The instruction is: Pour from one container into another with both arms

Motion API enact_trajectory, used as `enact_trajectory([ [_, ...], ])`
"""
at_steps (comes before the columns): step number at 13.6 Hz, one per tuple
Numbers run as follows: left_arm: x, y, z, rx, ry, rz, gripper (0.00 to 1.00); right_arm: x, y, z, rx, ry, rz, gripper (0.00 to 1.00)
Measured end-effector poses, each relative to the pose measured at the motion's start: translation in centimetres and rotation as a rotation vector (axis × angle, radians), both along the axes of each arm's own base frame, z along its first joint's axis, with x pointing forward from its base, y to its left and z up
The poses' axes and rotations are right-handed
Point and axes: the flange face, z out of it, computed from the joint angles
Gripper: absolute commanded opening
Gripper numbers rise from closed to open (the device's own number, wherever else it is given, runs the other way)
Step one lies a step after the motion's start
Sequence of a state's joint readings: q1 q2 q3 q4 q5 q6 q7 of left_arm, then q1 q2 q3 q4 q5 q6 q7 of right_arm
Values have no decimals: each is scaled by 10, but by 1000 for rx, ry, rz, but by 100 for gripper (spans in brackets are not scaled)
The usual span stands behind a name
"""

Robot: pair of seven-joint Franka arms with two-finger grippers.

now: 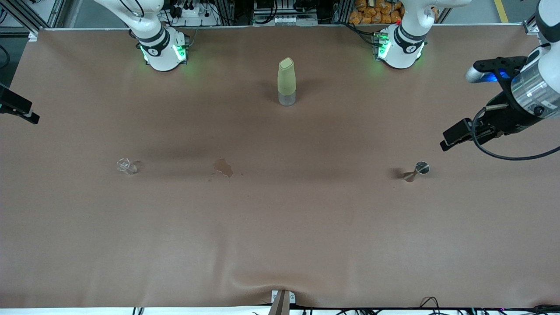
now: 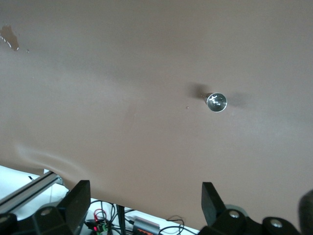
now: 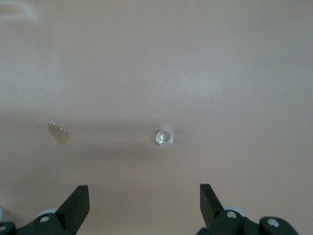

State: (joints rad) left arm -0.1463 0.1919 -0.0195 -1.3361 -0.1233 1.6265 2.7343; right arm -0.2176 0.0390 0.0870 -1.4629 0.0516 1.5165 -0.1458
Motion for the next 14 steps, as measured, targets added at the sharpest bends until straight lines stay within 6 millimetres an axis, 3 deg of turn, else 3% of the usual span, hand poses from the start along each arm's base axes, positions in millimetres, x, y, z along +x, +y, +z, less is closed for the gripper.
enact_trajectory([
  [5,3,14,-4,9,24,191,100,-2,-2,-2,-26,22,-18,100],
  [10,6,21,-7,20,56,514,100,-4,-5,-4,-34,43,-22,100],
  [14,12,42,-14,4,94,802,100,-4,-5,-4,-34,43,-25,100],
])
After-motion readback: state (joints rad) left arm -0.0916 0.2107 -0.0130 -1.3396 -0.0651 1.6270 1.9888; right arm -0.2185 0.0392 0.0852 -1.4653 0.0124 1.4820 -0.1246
